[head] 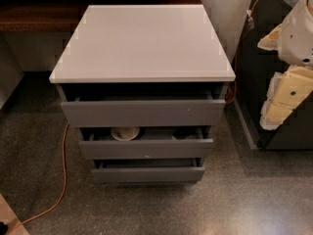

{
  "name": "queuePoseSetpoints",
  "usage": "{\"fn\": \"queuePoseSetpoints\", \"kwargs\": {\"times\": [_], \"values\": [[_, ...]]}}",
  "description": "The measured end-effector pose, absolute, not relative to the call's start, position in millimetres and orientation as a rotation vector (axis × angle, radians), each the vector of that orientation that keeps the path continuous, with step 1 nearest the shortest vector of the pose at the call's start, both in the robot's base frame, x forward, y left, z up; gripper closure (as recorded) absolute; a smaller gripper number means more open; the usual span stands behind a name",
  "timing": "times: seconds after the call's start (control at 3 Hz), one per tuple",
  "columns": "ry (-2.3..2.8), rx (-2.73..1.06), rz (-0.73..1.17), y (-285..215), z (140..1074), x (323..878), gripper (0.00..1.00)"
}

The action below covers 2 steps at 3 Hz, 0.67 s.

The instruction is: Pick apple from middle drawer and place on counter

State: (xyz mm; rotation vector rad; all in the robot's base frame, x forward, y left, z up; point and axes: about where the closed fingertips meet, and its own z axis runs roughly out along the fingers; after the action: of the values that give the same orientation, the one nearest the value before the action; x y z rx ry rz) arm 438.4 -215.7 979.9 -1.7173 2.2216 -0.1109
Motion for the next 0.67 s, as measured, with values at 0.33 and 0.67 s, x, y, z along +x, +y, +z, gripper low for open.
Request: {"fn": "queuePoseSetpoints", "kwargs": {"times": [0.33,0.67], "values": [[2.221,-1.717,-0.111,-215.7,979.9,438.4,0.00],[2.204,-1.719,-0.120,-213.0,971.9,442.2,0.00]]}}
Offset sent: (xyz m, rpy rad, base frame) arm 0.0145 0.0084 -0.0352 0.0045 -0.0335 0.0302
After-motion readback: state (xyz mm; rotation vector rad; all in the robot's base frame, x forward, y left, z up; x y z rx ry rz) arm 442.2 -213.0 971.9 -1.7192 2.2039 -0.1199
